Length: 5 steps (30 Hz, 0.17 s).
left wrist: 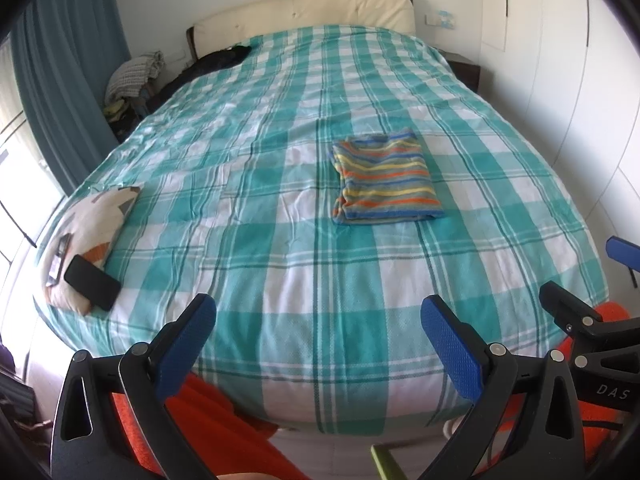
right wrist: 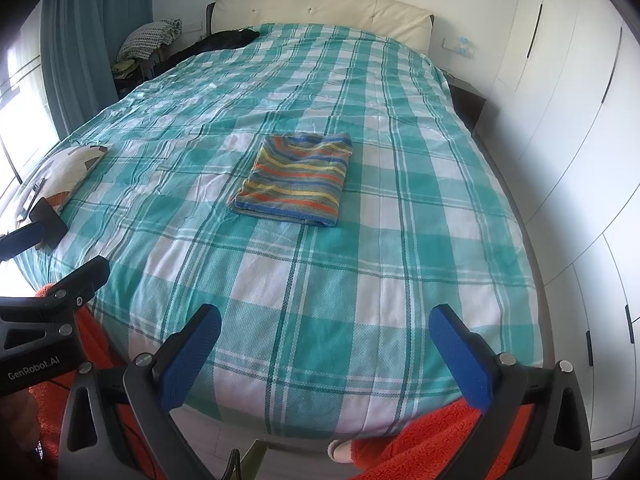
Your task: Fold small clothes
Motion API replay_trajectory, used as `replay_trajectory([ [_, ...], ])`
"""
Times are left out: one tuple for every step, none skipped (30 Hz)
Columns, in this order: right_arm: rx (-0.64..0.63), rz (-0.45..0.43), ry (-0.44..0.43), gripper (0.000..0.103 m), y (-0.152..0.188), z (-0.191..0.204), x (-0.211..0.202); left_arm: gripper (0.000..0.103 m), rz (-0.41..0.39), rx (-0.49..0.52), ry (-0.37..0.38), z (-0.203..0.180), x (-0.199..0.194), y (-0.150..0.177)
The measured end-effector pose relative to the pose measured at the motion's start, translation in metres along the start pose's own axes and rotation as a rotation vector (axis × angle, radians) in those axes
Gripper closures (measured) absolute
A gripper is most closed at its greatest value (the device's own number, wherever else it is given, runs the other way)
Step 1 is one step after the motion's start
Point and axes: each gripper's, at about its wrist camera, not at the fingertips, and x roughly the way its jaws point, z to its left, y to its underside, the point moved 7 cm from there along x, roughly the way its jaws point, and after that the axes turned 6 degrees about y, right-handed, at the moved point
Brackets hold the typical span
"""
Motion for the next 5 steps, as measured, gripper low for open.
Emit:
replay_trajectory([
  [0.000,0.000,-0.001,0.001,-0.0005,0.0000,0.0001,0.001,-0.002,-0.001,-0.004,-0.0006,-0.0004,0.0000],
  [-0.001,0.000,-0.001,0.001,-0.0005,0.0000,0.0001,0.001,-0.004,0.001,-0.006,-0.0005,-0.0006,-0.0005],
  [0.000,0.000,0.000,0.001,-0.0006,0.0000,0.0001,0.001,-0.010,0.005,-0.010,-0.0005,-0.0015,-0.0005],
  [0.001,0.000,0.000,0.001,0.0001,-0.0006,0.0002,0.001,-0.015,0.008,-0.016,-0.0006,-0.0026,-0.0008],
  [0.002,0.000,0.000,0.001,-0.0006,-0.0002,0.0001,0.001,-0.023,0.013,-0.018,-0.0022,-0.0046,-0.0015],
])
